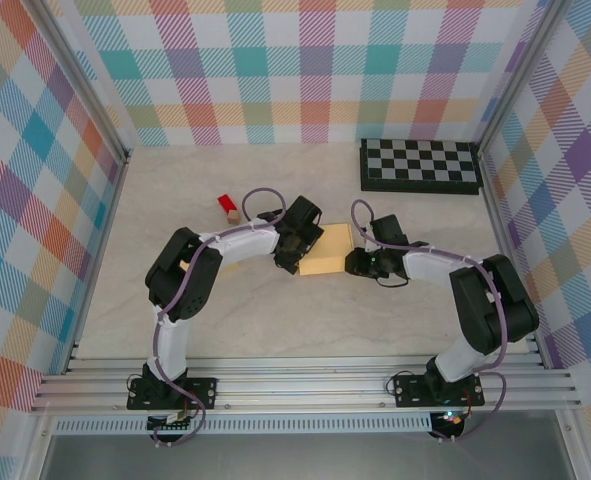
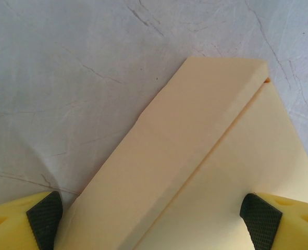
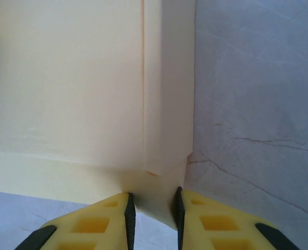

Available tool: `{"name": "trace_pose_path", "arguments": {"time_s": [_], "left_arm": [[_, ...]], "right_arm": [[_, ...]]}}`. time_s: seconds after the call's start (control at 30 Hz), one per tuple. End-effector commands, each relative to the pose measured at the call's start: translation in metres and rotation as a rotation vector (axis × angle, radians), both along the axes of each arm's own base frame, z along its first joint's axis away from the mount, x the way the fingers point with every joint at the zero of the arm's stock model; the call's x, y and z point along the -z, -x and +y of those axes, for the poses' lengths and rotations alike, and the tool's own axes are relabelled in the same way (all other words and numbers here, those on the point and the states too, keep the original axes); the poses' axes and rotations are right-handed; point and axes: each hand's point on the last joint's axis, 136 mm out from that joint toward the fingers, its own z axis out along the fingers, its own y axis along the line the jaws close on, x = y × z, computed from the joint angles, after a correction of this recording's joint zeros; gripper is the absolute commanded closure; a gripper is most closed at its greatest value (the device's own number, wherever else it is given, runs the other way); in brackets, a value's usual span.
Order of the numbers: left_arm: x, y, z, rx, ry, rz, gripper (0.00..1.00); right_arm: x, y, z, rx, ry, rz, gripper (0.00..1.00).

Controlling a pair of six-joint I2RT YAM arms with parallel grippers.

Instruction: Fold the paper box

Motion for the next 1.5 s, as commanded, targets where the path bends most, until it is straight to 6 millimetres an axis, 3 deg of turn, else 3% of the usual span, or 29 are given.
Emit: {"name": "trace_pose_path", "arguments": {"time_s": [0.0, 0.2, 0.47, 0.63, 0.8, 0.93, 1.07, 1.47], "left_arm": [[0.073, 0.058, 0.012, -0.02, -0.052, 0.29, 0.09], [0.068, 0.053, 0.004, -0.012, -0.048, 0.275, 0.1], [0.099, 0.064, 0.033, -0.043, -0.132, 0.323, 0.14], [0.104, 0.066, 0.043, -0.037, -0.159, 0.332, 0.14], [0.103, 0.066, 0.041, -0.023, -0.151, 0.339, 0.14], [0.102, 0.067, 0.042, -0.02, -0.156, 0.339, 0.14], [0.1, 0.067, 0.046, -0.019, -0.169, 0.338, 0.14], [0.098, 0.062, 0.064, -0.036, -0.222, 0.331, 0.14]], "right_arm": [[0.034, 0.026, 0.0, -0.029, 0.038, 0.107, 0.74], [0.04, 0.025, -0.002, -0.03, 0.057, 0.111, 0.75], [0.054, 0.026, -0.014, -0.002, 0.108, 0.1, 0.79], [0.054, 0.017, -0.01, 0.019, 0.079, 0.06, 0.79], [0.037, -0.006, 0.008, 0.071, -0.062, -0.056, 0.78], [0.04, -0.016, 0.01, 0.118, -0.087, -0.063, 0.76], [0.041, -0.007, -0.001, 0.169, -0.048, -0.017, 0.64], [-0.007, 0.019, -0.019, 0.118, 0.031, -0.025, 0.69]]}}
